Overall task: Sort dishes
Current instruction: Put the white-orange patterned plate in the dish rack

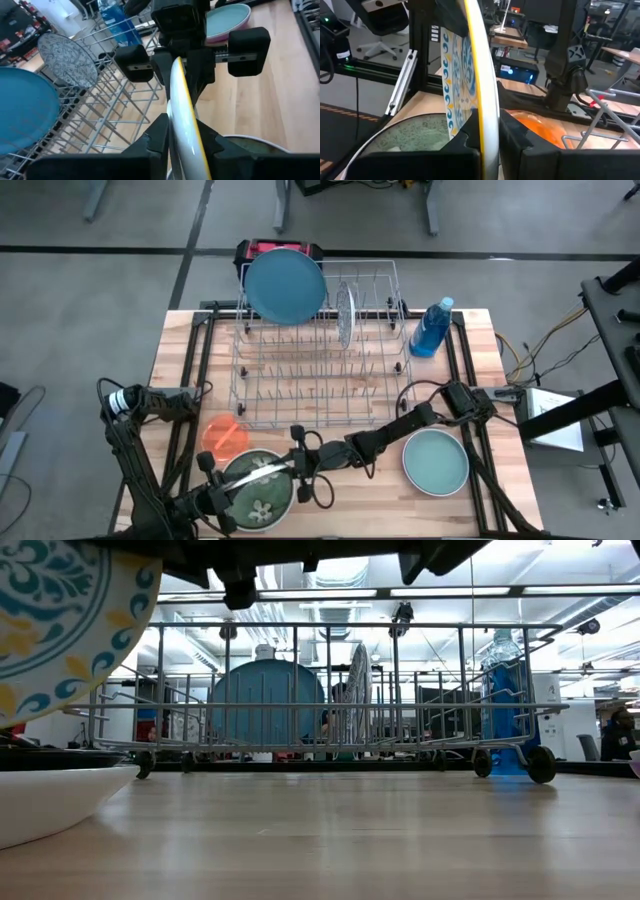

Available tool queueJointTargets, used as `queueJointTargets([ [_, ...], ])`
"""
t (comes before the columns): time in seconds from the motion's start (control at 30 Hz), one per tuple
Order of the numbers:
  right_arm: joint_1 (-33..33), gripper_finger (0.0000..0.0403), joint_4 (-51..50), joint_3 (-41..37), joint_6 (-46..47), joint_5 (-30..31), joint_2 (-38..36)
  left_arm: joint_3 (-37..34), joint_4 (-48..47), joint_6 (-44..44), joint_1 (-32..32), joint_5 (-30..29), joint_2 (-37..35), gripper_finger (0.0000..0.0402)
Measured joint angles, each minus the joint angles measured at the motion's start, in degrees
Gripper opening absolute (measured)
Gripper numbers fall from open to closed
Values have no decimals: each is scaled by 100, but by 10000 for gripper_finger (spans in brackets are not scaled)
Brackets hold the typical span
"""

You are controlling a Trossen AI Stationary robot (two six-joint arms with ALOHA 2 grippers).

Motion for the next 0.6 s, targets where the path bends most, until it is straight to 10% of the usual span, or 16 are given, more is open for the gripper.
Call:
queueJointTargets([
  [0.6,156,12,-236,11,-530,69,-295,767,-17,655,-104,965,-5,189],
])
